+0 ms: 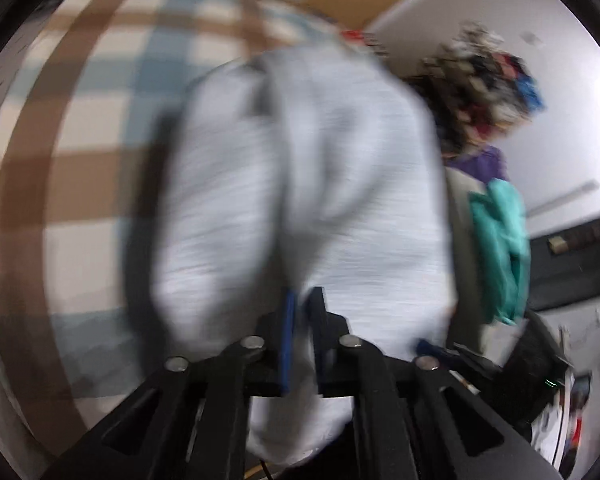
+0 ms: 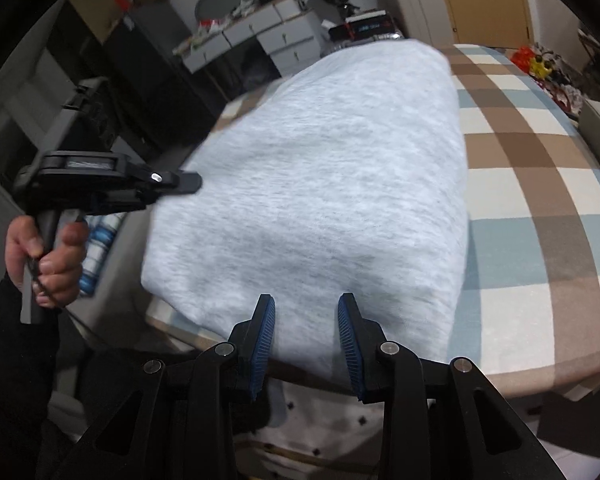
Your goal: Fold large clothes
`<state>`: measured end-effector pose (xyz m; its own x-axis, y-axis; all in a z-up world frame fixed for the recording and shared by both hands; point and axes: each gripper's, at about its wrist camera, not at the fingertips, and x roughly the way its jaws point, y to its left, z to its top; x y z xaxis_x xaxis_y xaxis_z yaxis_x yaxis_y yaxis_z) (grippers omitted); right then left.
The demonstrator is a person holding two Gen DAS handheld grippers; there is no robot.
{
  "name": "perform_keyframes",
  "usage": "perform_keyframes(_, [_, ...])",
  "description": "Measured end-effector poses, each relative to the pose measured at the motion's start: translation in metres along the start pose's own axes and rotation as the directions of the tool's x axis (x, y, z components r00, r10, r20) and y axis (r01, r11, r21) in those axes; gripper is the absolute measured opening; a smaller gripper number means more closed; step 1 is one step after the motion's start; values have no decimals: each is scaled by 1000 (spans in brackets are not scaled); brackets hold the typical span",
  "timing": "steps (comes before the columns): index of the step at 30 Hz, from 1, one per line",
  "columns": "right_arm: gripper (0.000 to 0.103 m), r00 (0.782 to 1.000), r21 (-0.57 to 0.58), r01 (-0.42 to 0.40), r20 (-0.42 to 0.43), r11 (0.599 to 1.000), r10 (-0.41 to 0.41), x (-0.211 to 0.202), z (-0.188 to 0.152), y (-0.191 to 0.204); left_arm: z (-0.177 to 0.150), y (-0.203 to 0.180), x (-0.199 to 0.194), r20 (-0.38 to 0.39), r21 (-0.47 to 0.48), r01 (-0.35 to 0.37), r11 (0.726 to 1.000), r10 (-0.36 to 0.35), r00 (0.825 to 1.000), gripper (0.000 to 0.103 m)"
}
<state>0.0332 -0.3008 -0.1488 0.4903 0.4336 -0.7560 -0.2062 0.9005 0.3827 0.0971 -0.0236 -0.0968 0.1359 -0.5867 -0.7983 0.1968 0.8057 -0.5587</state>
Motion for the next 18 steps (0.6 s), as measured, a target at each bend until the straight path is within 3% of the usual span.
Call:
perform_keyframes(2, [33, 999, -27, 34, -17, 999, -34, 5, 0, 5, -4, 23, 10, -7, -64, -38, 997, 38, 999, 0])
perform_keyframes(5, [34, 998, -66, 16, -56, 998, -19, 1, 7, 9, -10, 29, -10, 48, -114, 74, 991, -69, 996, 0])
perform_keyframes(7, [34, 997, -71, 1, -83, 998, -7, 2, 13, 7, -15, 7, -42, 136, -37, 109, 993, -103, 985, 0])
perform_keyframes(9, [34, 993, -44, -34, -110, 998, 29, 8, 17, 3, -24, -26, -69, 196, 76, 173, 982, -185, 963, 3])
perform_keyframes(10, [34, 992, -34, -53, -119, 998, 49, 11, 18, 1, -29, -43, -75, 212, 129, 189, 973, -213, 954, 16])
perform_keyframes(11, [34, 989, -17, -77, -132, 997, 74, 17, 21, -5, -34, -57, -74, 217, 172, 185, 968, -220, 951, 50])
perform_keyframes(12, [33, 982, 20, -117, -146, 993, 118, 21, 23, -11, -35, -65, -71, 212, 200, 176, 964, -218, 953, 68])
perform_keyframes(13, [30, 977, 54, -143, -150, 988, 149, 22, 25, -16, -40, -78, -55, 198, 242, 152, 958, -202, 959, 76])
perform_keyframes(14, [27, 971, 95, -168, -155, 981, 181, 22, 26, -25, -40, -82, -41, 178, 271, 127, 954, -179, 968, 76])
perform_keyframes(15, [16, 966, 136, -181, -162, 974, 202, 21, 27, -34, -41, -84, -19, 149, 289, 74, 955, -121, 981, 75])
perform_keyframes(16, [3, 963, 164, -189, -164, 968, 216, 21, 28, -42, -41, -79, 1, 121, 279, 26, 960, -62, 991, 72])
perform_keyframes(17, [1, 958, 186, -209, -160, 960, 240, 17, 27, -51, -40, -75, 17, 99, 270, -16, 963, -12, 995, 59])
perform_keyframes(18, [1, 958, 193, -219, -146, 957, 248, 10, 28, -57, -41, -67, 34, 94, 254, -74, 964, 52, 994, 57])
